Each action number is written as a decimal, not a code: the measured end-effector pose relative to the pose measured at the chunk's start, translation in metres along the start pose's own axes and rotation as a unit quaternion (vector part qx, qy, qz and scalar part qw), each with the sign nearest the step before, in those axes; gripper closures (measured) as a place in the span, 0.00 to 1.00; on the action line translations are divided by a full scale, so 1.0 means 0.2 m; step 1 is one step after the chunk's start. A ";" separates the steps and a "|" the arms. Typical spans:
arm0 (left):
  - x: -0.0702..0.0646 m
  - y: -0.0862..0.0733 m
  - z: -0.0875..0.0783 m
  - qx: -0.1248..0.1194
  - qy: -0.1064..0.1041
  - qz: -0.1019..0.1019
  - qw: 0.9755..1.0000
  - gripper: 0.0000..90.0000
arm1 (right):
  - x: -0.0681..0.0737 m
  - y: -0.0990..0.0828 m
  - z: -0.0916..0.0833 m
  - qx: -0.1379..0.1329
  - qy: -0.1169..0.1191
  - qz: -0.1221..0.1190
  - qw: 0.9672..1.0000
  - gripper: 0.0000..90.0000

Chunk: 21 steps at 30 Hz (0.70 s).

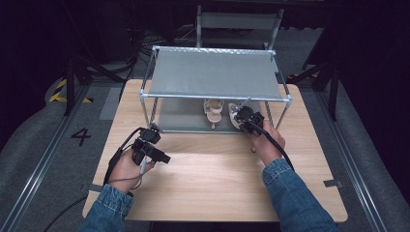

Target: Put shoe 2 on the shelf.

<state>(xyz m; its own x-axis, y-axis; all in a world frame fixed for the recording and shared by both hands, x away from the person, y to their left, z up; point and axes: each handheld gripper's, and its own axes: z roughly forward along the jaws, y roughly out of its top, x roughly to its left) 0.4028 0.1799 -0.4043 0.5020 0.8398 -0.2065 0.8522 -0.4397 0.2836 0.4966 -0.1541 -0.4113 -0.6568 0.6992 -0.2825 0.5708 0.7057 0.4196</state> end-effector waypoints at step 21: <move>-0.05 0.10 0.03 0.007 -0.006 0.022 1.000 0.44 | 0.00 -0.18 -0.36 -0.081 0.046 0.046 0.995 0.60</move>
<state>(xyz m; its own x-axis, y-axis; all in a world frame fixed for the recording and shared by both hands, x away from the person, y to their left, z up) 0.4163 0.1603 -0.4027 0.5408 0.8156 -0.2056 0.8311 -0.4805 0.2799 0.4401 -0.1886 -0.3640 -0.6528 0.7406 -0.1593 0.5484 0.6070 0.5752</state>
